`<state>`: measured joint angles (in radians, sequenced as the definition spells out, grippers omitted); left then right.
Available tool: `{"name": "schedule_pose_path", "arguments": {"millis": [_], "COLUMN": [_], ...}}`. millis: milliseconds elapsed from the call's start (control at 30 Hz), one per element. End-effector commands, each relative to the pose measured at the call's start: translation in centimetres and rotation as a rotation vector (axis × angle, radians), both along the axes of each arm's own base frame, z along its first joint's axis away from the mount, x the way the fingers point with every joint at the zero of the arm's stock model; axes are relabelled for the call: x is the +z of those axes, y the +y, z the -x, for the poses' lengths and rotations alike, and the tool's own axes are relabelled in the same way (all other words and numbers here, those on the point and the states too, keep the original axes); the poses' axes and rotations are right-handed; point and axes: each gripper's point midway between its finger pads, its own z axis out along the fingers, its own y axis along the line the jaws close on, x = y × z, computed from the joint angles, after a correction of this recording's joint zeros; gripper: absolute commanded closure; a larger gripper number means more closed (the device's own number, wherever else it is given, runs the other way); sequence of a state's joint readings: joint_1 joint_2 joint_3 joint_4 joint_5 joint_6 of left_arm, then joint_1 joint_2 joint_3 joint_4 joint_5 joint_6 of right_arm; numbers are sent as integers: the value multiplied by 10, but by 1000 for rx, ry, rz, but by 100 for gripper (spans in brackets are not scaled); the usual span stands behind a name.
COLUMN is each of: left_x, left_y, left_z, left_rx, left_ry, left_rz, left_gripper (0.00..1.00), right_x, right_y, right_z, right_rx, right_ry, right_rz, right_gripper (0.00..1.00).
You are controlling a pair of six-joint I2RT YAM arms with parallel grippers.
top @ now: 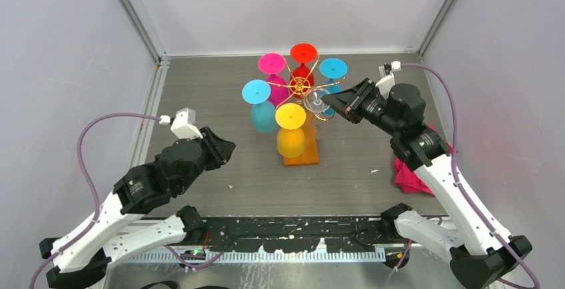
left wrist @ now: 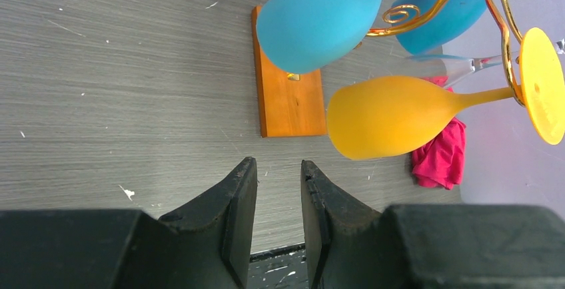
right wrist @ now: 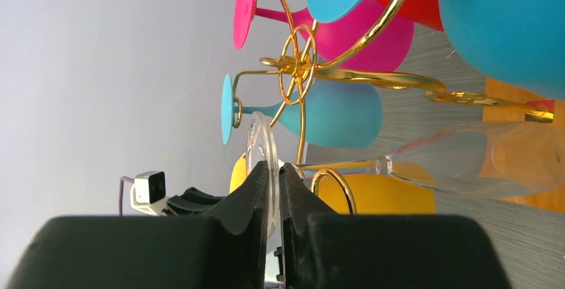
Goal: Place the wine glass upside down on the wine glass rack
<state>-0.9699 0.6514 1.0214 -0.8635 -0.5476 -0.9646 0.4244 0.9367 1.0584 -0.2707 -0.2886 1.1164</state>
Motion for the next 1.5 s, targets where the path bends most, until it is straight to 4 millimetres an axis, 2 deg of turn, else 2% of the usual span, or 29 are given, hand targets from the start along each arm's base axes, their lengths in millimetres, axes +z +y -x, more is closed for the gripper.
{"name": "schedule_pose_path", "arguments": {"millis": [0,1000,1467], "left_x": [16,10,10], "left_y": [-5,-6,-1], "left_z": [-3,0,1], "left_rx": [-9,-26,-19], "left_ry": [-44,-29,-28], "left_rz": [39,27,15], "left_gripper": [68,68,68], "right_x": [32,23,12], "right_y": [2,-16,-22], "right_z": [8,40,35], "right_rx": [4,-29,-74], "right_ry": [-104,-111,-109], "right_rz": [-25,-27,3], "right_gripper": [99,99,99]}}
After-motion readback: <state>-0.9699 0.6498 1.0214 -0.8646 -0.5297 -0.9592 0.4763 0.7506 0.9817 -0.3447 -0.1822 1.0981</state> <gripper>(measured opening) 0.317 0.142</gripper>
